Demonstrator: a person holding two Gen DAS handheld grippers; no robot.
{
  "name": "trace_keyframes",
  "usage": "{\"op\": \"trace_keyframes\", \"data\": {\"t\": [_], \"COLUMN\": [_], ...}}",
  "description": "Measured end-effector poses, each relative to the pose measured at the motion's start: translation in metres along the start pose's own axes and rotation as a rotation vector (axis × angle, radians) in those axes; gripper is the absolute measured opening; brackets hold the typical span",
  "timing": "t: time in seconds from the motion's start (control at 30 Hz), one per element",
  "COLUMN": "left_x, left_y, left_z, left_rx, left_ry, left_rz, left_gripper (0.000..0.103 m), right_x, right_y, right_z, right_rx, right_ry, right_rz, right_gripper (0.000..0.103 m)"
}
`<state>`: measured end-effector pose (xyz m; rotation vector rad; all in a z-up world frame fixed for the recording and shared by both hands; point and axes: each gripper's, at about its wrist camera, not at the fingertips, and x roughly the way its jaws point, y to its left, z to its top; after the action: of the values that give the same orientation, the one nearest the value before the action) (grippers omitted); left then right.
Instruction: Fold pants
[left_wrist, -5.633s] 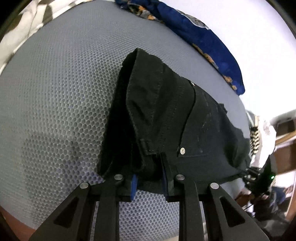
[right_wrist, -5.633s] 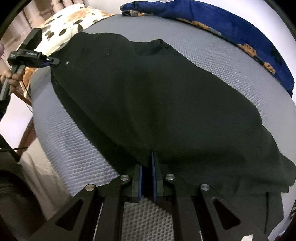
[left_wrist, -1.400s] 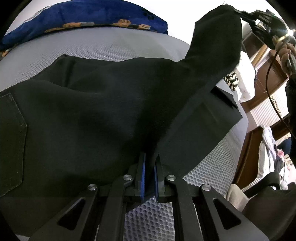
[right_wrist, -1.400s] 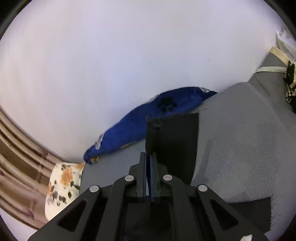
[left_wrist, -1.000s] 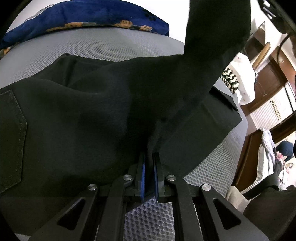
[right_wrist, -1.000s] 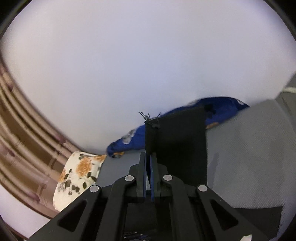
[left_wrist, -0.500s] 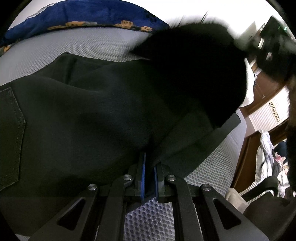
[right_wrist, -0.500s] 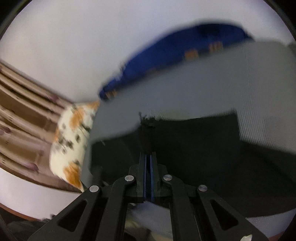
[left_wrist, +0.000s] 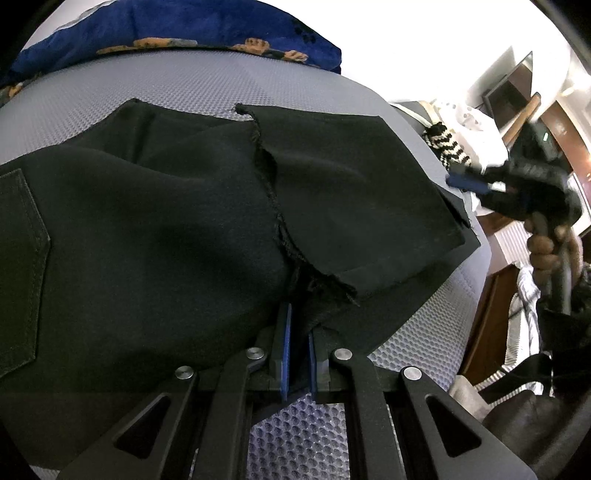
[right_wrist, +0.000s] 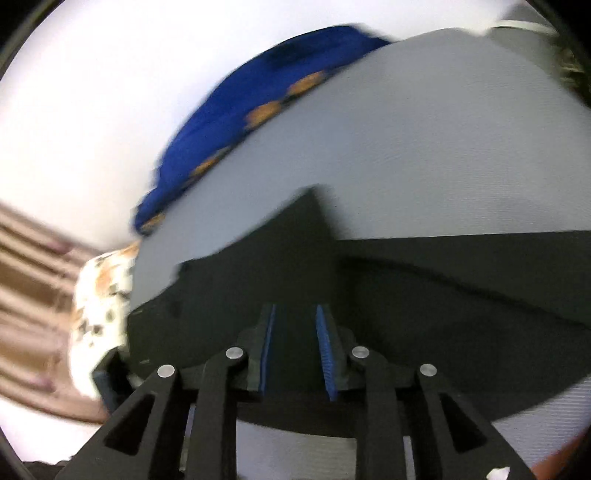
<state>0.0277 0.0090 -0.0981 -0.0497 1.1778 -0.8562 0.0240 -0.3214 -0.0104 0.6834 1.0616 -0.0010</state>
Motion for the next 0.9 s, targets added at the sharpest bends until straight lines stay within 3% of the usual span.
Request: {"op": "trace_keyframes", "data": {"t": [0.1, 0.23, 0.43, 0.53, 0.63, 0.8, 0.9], "left_x": [0.0, 0.0, -0.001, 0.0, -0.001, -0.001, -0.001], "left_y": [0.001, 0.004, 0.008, 0.012, 0.013, 0.014, 0.017], "left_z": [-0.001, -0.001, -0.002, -0.001, -0.001, -0.003, -0.003], "left_rx": [-0.007, -0.019, -0.033, -0.049, -0.053, -0.054, -0.057], "left_ry": [-0.002, -0.001, 0.002, 0.003, 0.001, -0.002, -0.004], "left_rz": [-0.005, -0.015, -0.028, -0.036, -0.038, -0.042, -0.051], "left_gripper": [0.009, 0.009, 0.009, 0.009, 0.009, 0.009, 0.009], "right_x": [-0.003, 0.0, 0.008, 0.005, 0.002, -0.018, -0.024], "right_y": [-0.038, -0.064, -0.083, -0.107, -0.126, -0.122, -0.09], "right_z": [-0.006, -0.007, 0.041, 0.074, 0.097, 0.099, 0.083], "right_rx": [0.034, 0.052, 0.058, 0.126, 0.161, 0.169, 0.087], "right_ry": [0.026, 0.022, -0.11, -0.164, -0.181, -0.203, -0.164], "right_rz": [-0.127, -0.172, -0.212, -0.24, -0.268, -0.267, -0.254], "right_gripper": [0.022, 0.02, 0.019, 0.017, 0.017, 0.019, 0.019]}}
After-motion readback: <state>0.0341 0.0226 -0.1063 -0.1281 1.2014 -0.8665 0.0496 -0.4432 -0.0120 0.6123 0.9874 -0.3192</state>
